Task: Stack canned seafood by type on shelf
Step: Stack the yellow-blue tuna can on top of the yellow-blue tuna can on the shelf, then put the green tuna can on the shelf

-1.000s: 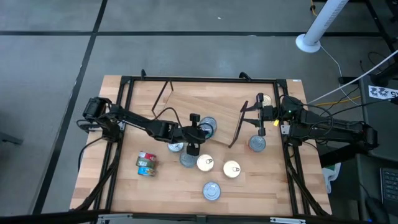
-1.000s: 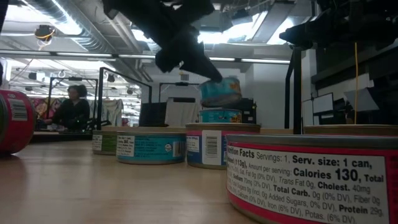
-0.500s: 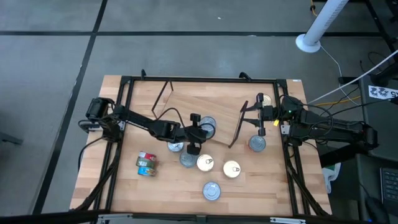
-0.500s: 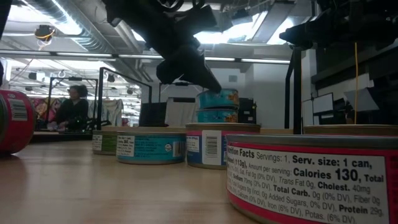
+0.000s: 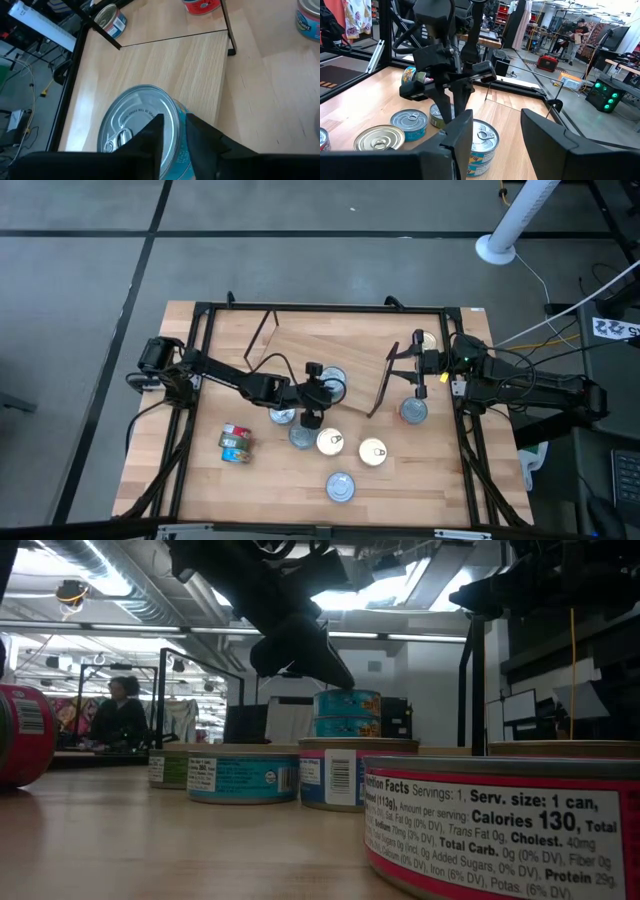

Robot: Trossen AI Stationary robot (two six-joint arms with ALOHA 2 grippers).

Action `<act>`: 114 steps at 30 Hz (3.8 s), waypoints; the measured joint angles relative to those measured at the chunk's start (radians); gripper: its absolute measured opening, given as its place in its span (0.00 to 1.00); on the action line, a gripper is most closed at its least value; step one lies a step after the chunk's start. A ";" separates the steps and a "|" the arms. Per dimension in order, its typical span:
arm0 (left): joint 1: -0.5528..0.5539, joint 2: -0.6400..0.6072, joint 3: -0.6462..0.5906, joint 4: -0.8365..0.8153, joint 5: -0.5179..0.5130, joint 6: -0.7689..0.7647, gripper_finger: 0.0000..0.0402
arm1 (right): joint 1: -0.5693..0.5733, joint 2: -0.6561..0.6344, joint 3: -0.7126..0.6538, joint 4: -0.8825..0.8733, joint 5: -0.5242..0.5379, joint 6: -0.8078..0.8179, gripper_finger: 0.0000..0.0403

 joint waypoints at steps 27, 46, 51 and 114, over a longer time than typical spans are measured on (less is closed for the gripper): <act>-0.226 -0.158 0.000 -0.326 -0.057 -0.531 0.35 | 0.000 0.000 0.000 -0.001 -0.001 0.000 0.42; -0.311 -0.159 -0.066 -0.691 0.046 -0.876 0.34 | 0.000 0.000 0.000 -0.034 -0.002 0.011 0.42; -0.309 -0.158 -0.112 -0.629 0.046 -0.876 0.34 | 0.000 0.000 0.000 -0.034 -0.002 0.011 0.42; -0.299 -0.085 -0.213 -0.467 -0.073 -0.740 0.00 | 0.000 0.000 0.000 -0.033 -0.003 0.008 0.42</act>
